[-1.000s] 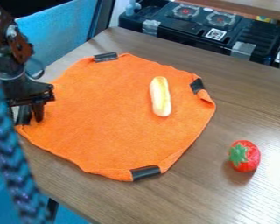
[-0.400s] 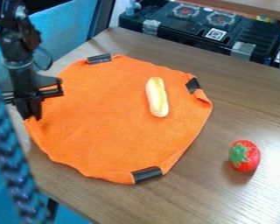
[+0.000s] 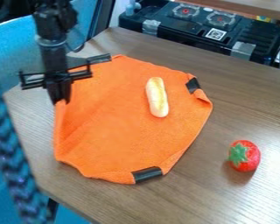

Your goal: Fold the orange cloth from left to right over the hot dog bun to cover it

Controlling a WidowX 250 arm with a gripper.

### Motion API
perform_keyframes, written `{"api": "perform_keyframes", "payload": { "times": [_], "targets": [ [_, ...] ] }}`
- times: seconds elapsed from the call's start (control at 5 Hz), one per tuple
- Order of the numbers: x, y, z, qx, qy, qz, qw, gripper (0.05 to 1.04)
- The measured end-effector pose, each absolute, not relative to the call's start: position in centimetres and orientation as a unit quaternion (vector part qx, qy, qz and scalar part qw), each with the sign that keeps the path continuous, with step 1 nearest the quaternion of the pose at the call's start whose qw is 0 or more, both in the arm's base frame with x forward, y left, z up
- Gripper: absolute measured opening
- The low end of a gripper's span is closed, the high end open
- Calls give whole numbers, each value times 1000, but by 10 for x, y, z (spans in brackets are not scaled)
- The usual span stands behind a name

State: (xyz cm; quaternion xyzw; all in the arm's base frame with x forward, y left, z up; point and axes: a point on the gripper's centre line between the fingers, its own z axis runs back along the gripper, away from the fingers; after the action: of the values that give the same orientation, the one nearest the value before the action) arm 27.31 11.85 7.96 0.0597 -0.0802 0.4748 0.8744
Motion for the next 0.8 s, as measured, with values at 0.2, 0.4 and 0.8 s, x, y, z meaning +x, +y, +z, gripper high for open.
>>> {"api": "perform_keyframes", "payload": {
  "times": [0.2, 0.4, 0.8],
  "targets": [
    [290, 97, 80, 59, -68, 485, 870, 74],
    [316, 69, 88, 53, -73, 502, 860, 74],
    [371, 36, 89, 51, -66, 538, 839, 73]
  ]
}}
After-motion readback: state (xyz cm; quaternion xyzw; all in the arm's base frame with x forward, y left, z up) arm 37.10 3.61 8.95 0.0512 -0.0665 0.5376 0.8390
